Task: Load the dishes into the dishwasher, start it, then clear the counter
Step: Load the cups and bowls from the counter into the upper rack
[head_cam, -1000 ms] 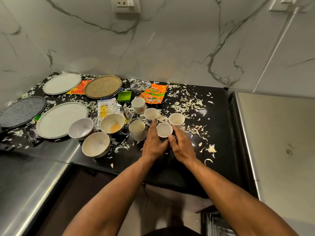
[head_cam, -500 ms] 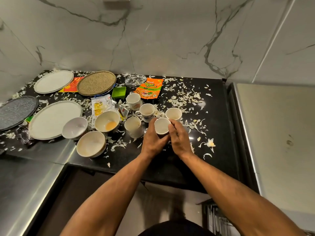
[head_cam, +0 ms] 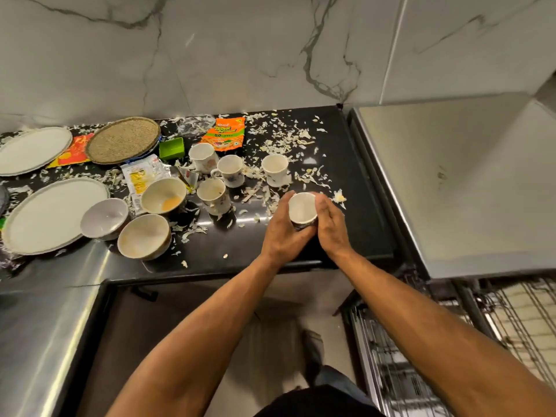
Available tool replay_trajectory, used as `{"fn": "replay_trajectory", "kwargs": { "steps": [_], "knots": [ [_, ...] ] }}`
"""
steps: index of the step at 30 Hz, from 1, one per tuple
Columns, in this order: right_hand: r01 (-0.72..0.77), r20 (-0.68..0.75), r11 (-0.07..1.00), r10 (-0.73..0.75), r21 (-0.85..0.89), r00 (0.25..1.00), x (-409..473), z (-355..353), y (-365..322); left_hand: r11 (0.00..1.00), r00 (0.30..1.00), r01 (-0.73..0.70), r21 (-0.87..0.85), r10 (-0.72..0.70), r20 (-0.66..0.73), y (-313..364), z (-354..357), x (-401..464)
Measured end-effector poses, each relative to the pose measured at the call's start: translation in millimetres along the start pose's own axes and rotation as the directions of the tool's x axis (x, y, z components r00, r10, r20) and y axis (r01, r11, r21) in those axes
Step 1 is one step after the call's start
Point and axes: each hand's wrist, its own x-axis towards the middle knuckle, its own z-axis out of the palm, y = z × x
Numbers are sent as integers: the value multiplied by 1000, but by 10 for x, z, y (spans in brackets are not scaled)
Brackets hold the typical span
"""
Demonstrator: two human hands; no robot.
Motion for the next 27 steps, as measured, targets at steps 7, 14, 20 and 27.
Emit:
{"fn": "replay_trajectory", "kwargs": {
  "steps": [7,14,20,27],
  "knots": [
    [1,-167,1000,4,31,986,-723,-570,82,997,980,-48,-60,59,191,303,443,-504],
    [-75,-392,988,123,135,912,-1354,-1338,167,999,919,-22,-47,39,393,694,1156,-919],
    [-173,-507,965,251,197,825,-1938,-2065,276,999,858,4,-55,25,513,1091,1822,-1343],
    [-282,-541,918,393,280,743,-2636,-2925,465,1000,748,-3,9,-4,664,1346,2678,-1819]
  ]
}}
